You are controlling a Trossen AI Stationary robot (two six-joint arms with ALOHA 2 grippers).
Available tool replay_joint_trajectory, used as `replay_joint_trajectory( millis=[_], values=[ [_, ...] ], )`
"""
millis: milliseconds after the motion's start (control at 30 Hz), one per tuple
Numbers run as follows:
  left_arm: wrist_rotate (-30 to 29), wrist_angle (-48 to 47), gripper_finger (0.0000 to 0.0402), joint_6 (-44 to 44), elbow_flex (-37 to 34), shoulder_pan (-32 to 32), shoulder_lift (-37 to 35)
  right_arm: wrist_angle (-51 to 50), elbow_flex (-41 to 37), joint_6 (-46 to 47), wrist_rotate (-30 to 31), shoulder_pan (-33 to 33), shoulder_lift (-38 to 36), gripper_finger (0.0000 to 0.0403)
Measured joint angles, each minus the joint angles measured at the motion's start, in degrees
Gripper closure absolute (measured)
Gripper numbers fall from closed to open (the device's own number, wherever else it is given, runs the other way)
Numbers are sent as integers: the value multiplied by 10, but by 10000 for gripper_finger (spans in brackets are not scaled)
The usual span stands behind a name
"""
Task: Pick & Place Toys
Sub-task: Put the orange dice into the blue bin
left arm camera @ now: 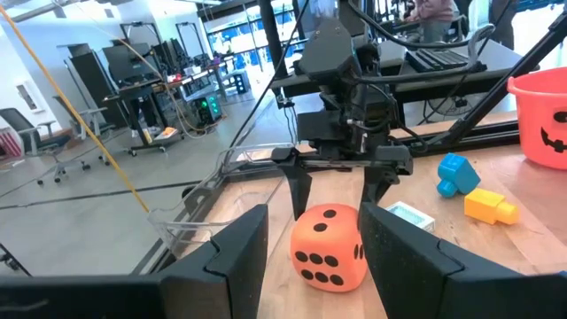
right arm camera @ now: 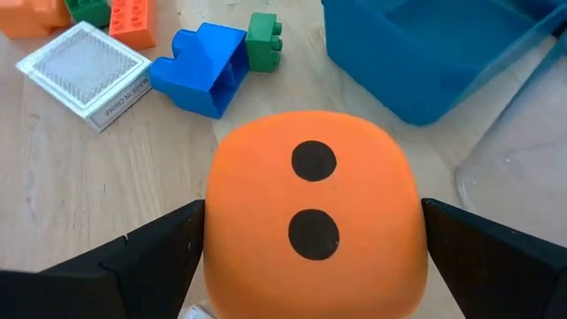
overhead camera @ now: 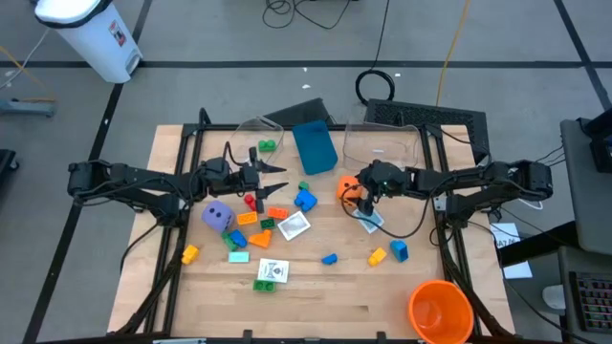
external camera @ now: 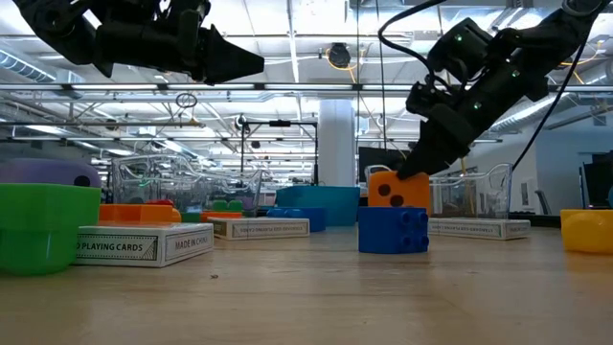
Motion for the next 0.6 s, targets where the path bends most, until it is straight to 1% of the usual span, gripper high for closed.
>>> replay_joint_trajectory(
  millis=[133,433,600],
  values=[
    [0,0,218,0,0,0,0,-1,0,24,0,0,0,5],
    [0,0,218,0,0,0,0,-11,0,10,0,0,0,6],
    [0,0,218,0,0,0,0,-12,0,9,1,0,0,22]
  ],
)
